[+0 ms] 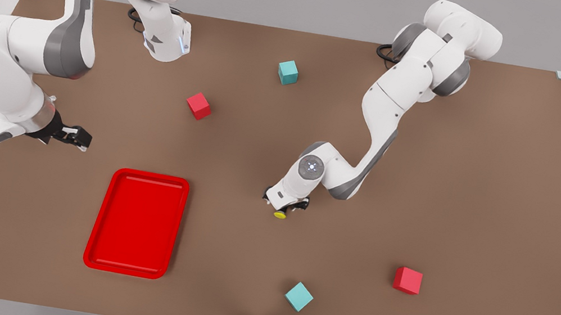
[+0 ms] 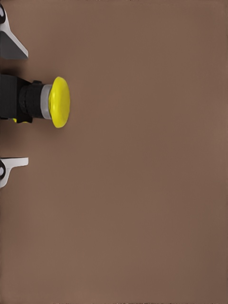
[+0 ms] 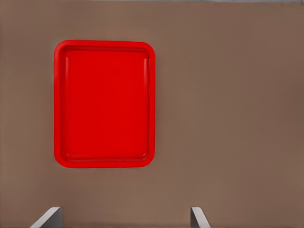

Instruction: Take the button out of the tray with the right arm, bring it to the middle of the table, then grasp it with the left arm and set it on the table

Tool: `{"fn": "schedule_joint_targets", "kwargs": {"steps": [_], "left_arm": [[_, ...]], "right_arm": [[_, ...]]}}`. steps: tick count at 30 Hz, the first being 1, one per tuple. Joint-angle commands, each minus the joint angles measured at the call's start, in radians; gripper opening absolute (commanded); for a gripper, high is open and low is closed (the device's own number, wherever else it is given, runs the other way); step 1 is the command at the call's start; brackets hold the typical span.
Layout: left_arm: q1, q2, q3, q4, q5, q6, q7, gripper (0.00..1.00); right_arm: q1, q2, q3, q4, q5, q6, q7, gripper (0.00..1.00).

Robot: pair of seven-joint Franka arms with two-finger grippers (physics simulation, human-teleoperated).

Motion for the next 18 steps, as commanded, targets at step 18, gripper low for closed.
{"fn": "schedule_joint_targets", "kwargs": {"steps": [18], "left_arm": [[0.0, -0.007, -0.001, -0.003, 0.003, -0.062, 0.049, 0.73]], "right_arm": [[0.002, -0.001, 0.0, 0.001, -0.001, -0.001, -0.073, 1.0]]}}
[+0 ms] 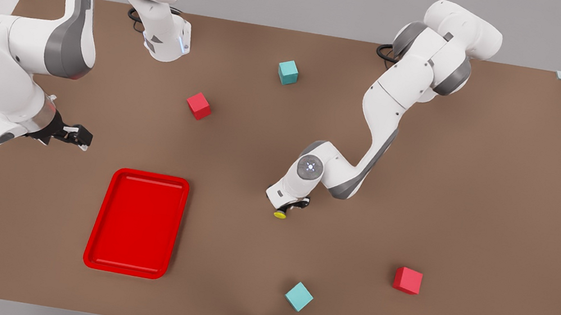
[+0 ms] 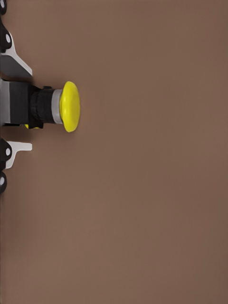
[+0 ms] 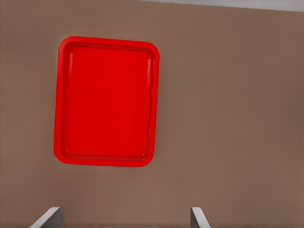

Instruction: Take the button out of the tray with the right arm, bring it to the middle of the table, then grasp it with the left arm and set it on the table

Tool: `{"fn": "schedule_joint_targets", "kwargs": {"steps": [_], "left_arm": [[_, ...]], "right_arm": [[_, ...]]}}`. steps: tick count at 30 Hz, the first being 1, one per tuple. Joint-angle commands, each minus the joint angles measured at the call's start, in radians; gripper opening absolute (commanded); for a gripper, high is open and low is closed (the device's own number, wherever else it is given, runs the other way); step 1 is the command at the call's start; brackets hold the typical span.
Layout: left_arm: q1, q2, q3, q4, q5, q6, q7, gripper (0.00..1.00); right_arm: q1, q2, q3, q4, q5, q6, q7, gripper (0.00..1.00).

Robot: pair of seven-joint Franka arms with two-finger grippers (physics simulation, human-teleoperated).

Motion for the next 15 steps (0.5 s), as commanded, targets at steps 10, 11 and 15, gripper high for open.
{"fn": "schedule_joint_targets", "kwargs": {"steps": [10, 11, 15], "left_arm": [[0.0, 0.002, -0.001, 0.0, -0.001, -0.016, 0.014, 0.57], [0.0, 0.002, -0.001, 0.0, -0.001, -0.016, 0.014, 0.56], [0.0, 0.0, 0.001, 0.002, -0.001, -0.028, 0.014, 0.5]], "right_arm": [[-0.001, -0.001, 0.0, 0.001, -0.001, -0.001, -0.028, 1.0], [-0.001, -0.001, 0.0, 0.001, -0.001, 0.001, -0.028, 1.0], [-0.001, 0.0, 0.0, 0.001, 0.001, -0.001, -0.028, 1.0]]}}
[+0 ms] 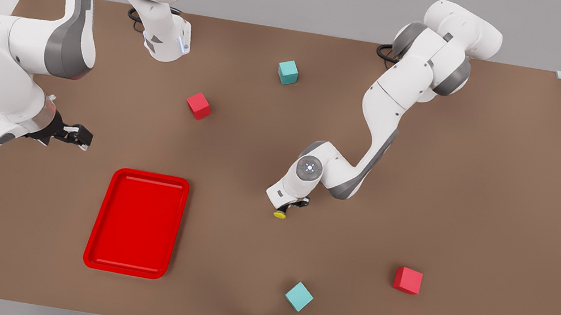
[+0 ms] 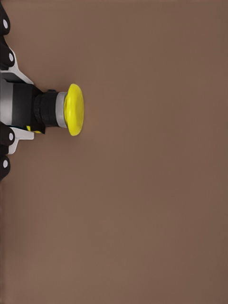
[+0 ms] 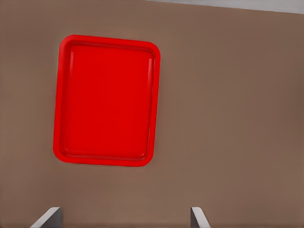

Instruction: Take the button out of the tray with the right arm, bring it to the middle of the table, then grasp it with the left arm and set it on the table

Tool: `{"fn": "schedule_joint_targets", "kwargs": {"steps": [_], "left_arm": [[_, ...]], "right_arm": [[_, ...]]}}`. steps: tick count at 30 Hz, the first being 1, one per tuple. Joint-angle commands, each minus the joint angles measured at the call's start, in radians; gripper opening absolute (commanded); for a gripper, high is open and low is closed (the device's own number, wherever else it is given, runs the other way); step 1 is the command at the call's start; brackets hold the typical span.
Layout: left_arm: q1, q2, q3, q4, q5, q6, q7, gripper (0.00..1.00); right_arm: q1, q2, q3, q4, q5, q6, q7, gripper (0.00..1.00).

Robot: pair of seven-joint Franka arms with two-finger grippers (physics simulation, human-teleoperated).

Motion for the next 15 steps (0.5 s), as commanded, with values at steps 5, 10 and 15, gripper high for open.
{"fn": "schedule_joint_targets", "kwargs": {"steps": [5, 10, 15], "left_arm": [[0.001, -0.006, -0.001, 0.003, -0.003, -0.016, 0.008, 0.49], [0.005, -0.049, 0.004, 0.004, -0.009, -0.035, 0.007, 0.49], [-0.017, -0.121, 0.126, 0.036, -0.001, -0.073, -0.01, 0.49]], "right_arm": [[0.001, -0.001, 0.0, 0.001, 0.0, -0.001, -0.012, 1.0], [0.001, -0.001, 0.0, 0.001, 0.0, -0.001, -0.011, 1.0], [0.001, -0.001, 0.0, 0.001, 0.0, -0.001, -0.011, 1.0]]}}
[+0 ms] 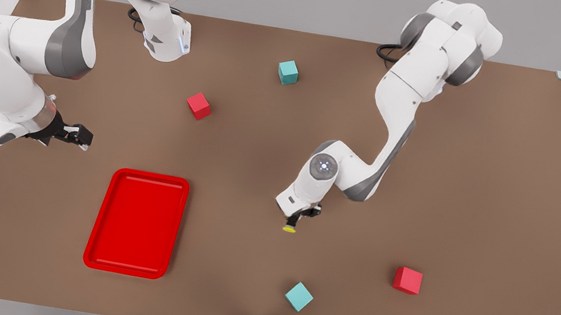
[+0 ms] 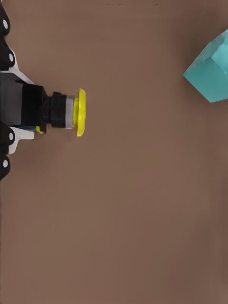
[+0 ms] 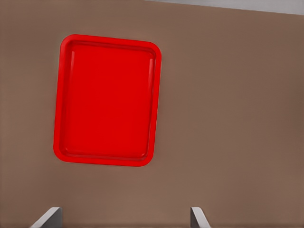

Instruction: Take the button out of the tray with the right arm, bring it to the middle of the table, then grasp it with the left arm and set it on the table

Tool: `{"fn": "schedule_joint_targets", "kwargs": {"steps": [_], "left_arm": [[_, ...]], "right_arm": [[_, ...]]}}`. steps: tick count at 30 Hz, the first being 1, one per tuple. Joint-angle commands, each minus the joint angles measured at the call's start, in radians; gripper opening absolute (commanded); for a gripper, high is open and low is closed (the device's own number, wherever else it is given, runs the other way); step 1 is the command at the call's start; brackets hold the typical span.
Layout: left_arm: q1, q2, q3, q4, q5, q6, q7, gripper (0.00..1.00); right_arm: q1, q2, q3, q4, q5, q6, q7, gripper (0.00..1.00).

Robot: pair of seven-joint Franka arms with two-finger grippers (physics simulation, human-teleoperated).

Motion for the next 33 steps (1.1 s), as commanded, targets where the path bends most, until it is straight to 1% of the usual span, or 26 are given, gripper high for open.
{"fn": "schedule_joint_targets", "kwargs": {"steps": [1, 2, 3, 4, 5, 6, 7, 9, 10, 12, 13, 16, 18, 20, 21, 23, 26, 30, 33], "left_arm": [[-0.024, -0.008, 0.057, 0.012, 0.0, -0.025, -0.053, 0.49], [-0.05, -0.008, 0.088, 0.023, 0.001, -0.025, -0.187, 0.49], [-0.05, -0.008, 0.092, 0.027, 0.0, -0.025, -0.298, 0.49], [-0.051, -0.008, 0.102, 0.035, 0.001, -0.025, -0.307, 0.49], [-0.132, -0.007, 0.203, 0.033, 0.003, -0.021, -0.341, 0.49], [-0.269, 0.008, 0.364, 0.033, 0.001, -0.021, -0.405, 0.49], [-0.306, 0.007, 0.419, 0.033, 0.026, -0.021, -0.526, 0.49], [-0.399, 0.008, 0.5, 0.027, 0.253, -0.026, -0.891, 0.49], [-0.431, 0.008, 0.532, 0.024, 0.3, -0.038, -1.038, 0.49], [-0.534, 0.027, 0.634, 0.018, 0.363, -0.055, -1.319, 0.49], [-0.542, 0.033, 0.635, 0.009, 0.478, -0.066, -1.526, 0.49], [-0.57, 0.07, 0.635, -0.025, 0.728, -0.106, -2.022, 0.49], [-0.573, 0.107, 0.634, -0.036, 0.822, -0.12, -2.192, 0.48], [-0.61, 0.143, 0.631, -0.045, 0.888, -0.213, -2.286, 0.48], [-0.616, 0.145, 0.631, -0.045, 0.954, -0.248, -2.366, 0.48], [-0.623, 0.182, 0.631, -0.045, 1.055, -0.265, -2.544, 0.48], [-0.623, 0.223, 0.631, -0.045, 1.138, -0.282, -2.642, 0.48], [-0.619, 0.317, 0.629, -0.054, 1.187, -0.258, -2.653, 0.48], [-0.603, 0.357, 0.614, -0.052, 1.267, -0.258, -2.702, 0.48]], "right_arm": [[0.001, -0.001, 0.0, -0.001, -0.001, -0.001, -0.005, 1.0], [0.001, -0.002, 0.0, 0.001, -0.001, -0.001, -0.005, 1.0], [0.0, -0.002, 0.0, 0.001, 0.001, -0.001, -0.005, 1.0], [0.0, -0.002, 0.0, 0.001, -0.001, -0.001, -0.005, 1.0], [0.0, -0.002, 0.0, 0.001, -0.001, -0.001, -0.006, 1.0], [0.0, -0.002, 0.0, 0.001, -0.001, -0.001, -0.006, 1.0], [0.0, -0.001, 0.0, 0.001, -0.001, 0.001, -0.006, 1.0], [-0.002, 0.001, 0.0, 0.001, -0.001, -0.001, -0.006, 1.0], [-0.002, 0.001, 0.0, 0.001, -0.001, -0.001, -0.006, 1.0], [-0.002, 0.001, 0.0, 0.001, -0.001, -0.001, -0.006, 1.0], [-0.002, 0.001, 0.0, 0.001, -0.001, -0.001, -0.006, 1.0], [-0.002, 0.001, 0.0, 0.001, -0.001, -0.001, -0.006, 1.0], [-0.002, 0.001, 0.0, 0.001, -0.001, -0.001, -0.006, 1.0], [-0.002, -0.001, 0.0, 0.001, -0.001, -0.001, -0.006, 1.0], [-0.002, -0.001, -0.001, 0.001, -0.001, -0.001, -0.006, 1.0], [-0.002, -0.001, 0.0, 0.001, -0.001, -0.001, -0.006, 1.0], [-0.002, -0.001, 0.0, 0.001, -0.001, -0.001, -0.006, 1.0], [-0.002, -0.001, 0.0, 0.001, -0.001, -0.001, -0.006, 1.0], [-0.002, -0.001, -0.001, 0.001, -0.001, -0.001, -0.006, 1.0]]}}
